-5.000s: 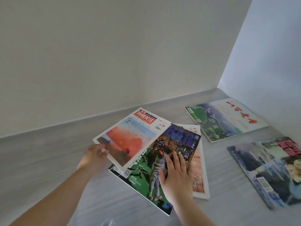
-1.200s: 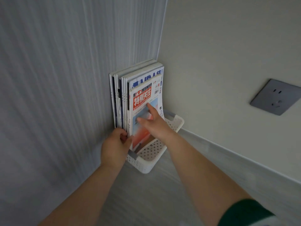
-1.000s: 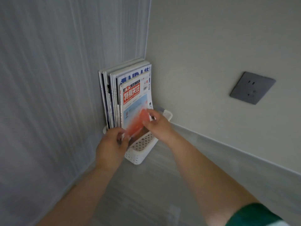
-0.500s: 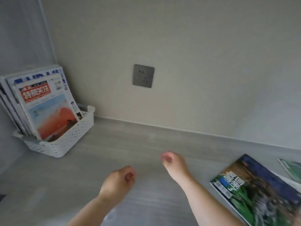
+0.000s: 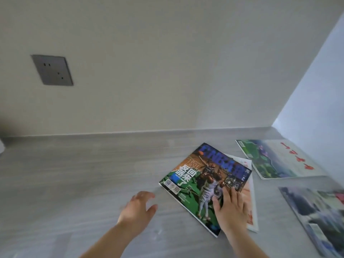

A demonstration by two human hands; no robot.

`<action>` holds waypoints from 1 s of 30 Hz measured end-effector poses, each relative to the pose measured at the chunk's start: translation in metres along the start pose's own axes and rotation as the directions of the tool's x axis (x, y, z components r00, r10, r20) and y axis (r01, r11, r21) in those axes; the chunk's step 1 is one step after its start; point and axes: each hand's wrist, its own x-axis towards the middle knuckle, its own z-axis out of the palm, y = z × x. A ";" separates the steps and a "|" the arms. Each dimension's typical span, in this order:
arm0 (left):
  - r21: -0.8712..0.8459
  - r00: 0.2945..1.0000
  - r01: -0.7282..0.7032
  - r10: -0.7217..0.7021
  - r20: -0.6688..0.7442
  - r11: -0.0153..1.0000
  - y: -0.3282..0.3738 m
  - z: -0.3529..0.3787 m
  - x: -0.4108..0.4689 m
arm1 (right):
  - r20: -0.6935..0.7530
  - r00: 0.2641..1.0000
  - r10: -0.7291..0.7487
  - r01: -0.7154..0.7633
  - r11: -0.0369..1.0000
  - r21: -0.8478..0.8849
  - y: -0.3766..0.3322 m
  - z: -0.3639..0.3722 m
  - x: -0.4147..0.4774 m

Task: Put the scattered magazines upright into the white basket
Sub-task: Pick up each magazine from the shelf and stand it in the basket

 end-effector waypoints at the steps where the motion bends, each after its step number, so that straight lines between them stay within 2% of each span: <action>1: 0.037 1.000 -0.010 0.009 0.014 0.999 0.007 0.003 0.009 | 0.002 1.000 -0.015 0.015 1.000 -0.014 0.002 0.003 0.001; 4: 0.118 0.997 -0.019 0.010 0.077 0.993 0.024 0.011 0.035 | -0.014 0.999 -0.039 0.039 0.999 -0.037 0.004 0.008 0.003; 7: 0.111 0.992 0.034 -0.047 0.118 0.993 0.042 0.022 0.061 | -0.001 0.999 -0.041 0.041 0.999 -0.034 0.007 0.012 0.005; 12: 0.184 0.990 0.077 -0.096 0.101 0.980 0.055 0.040 0.074 | 0.000 0.999 -0.045 0.045 0.999 -0.021 0.009 0.013 0.006; 14: 0.149 0.992 0.112 -0.120 0.047 0.983 0.057 0.041 0.075 | 0.003 0.999 -0.052 0.052 0.999 -0.016 0.010 0.013 0.006; 18: -0.078 0.976 0.216 -0.215 0.022 0.973 0.064 0.028 0.082 | 0.022 0.997 -0.078 0.078 0.997 -0.006 0.011 0.013 0.007; 19: -0.094 0.972 0.233 -0.229 0.043 0.968 0.066 0.024 0.083 | 0.022 0.996 -0.084 0.085 0.996 -0.002 0.011 0.013 0.007; 22: 0.018 0.966 0.219 -0.219 0.137 0.976 0.066 0.015 0.080 | 0.021 0.993 -0.113 0.113 0.994 -0.003 0.012 0.013 0.006; 25: -0.070 0.963 0.222 -0.208 0.169 0.973 0.061 0.012 0.066 | -0.003 0.992 -0.127 0.127 0.992 0.014 0.013 0.011 0.003; 28: -0.183 0.988 0.141 -0.126 0.091 0.973 0.058 0.008 0.045 | -0.019 0.996 -0.088 0.089 0.989 0.117 0.009 0.004 0.001; 30: -0.246 0.996 0.088 -0.082 0.036 0.965 0.056 0.003 0.030 | -0.011 0.999 -0.041 0.042 0.940 0.339 -0.003 -0.006 0.001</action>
